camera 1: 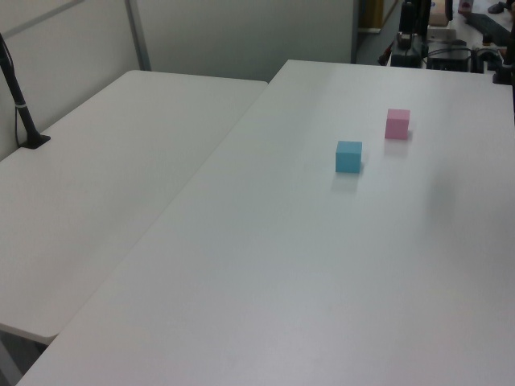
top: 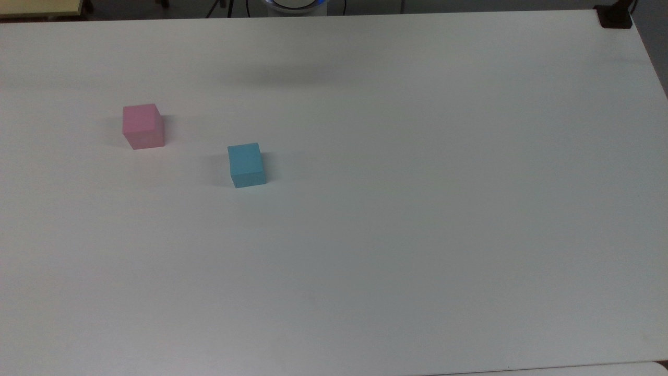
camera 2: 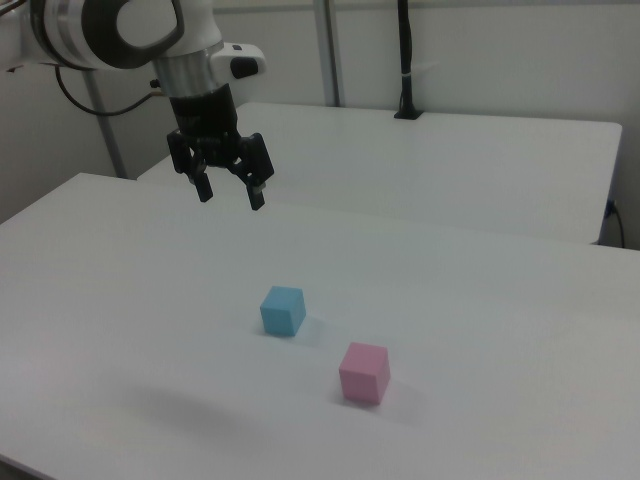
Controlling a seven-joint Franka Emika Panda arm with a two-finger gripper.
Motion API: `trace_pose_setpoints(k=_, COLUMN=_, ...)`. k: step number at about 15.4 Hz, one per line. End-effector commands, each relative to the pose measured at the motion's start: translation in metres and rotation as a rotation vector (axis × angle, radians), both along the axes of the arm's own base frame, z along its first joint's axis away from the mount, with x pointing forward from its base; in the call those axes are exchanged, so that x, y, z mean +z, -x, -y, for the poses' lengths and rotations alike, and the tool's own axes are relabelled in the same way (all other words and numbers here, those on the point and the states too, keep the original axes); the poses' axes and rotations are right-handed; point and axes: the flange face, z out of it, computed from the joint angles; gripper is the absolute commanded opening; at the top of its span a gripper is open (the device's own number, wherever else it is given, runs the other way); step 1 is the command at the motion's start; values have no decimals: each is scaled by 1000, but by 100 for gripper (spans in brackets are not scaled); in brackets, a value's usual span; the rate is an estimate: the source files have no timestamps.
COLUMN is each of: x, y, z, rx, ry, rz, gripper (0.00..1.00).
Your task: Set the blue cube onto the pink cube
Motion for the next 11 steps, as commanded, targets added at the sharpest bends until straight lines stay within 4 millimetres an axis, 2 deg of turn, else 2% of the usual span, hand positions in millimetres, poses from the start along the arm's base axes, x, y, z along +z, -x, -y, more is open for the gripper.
trace_pose_setpoints(k=1, x=-3, y=-4, z=-9, rx=38, ry=3, rz=-17, gripper=100)
trace_pose_setpoints(k=11, x=-9, y=-9, z=-15, rx=36, ry=2, rz=-26, gripper=100)
